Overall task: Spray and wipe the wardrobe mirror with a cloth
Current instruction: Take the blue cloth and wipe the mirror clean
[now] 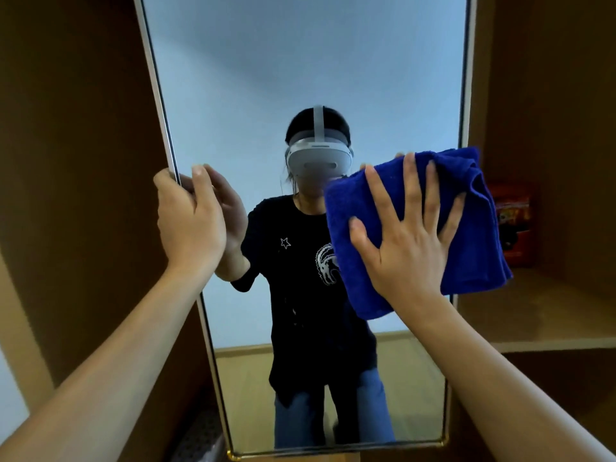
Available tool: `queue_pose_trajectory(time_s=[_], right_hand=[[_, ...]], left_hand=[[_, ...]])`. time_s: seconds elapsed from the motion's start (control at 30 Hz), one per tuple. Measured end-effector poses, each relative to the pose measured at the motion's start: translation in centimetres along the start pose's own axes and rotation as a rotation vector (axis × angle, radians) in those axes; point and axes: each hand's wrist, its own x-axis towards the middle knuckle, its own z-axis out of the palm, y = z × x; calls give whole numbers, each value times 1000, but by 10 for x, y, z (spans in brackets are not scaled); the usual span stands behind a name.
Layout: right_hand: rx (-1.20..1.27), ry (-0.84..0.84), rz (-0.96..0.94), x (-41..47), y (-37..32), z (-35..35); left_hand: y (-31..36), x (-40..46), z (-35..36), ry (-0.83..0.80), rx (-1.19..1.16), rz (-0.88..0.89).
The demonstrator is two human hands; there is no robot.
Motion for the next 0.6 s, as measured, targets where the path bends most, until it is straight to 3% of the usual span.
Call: queue_pose_trajectory(time_s=[0.17, 0.6], right_hand=[[0, -8, 1, 91, -10, -30], [18, -19, -20, 289, -43, -94]], left_hand=[[47, 67, -1, 22, -6, 47], [161, 208, -3, -36, 40, -35]])
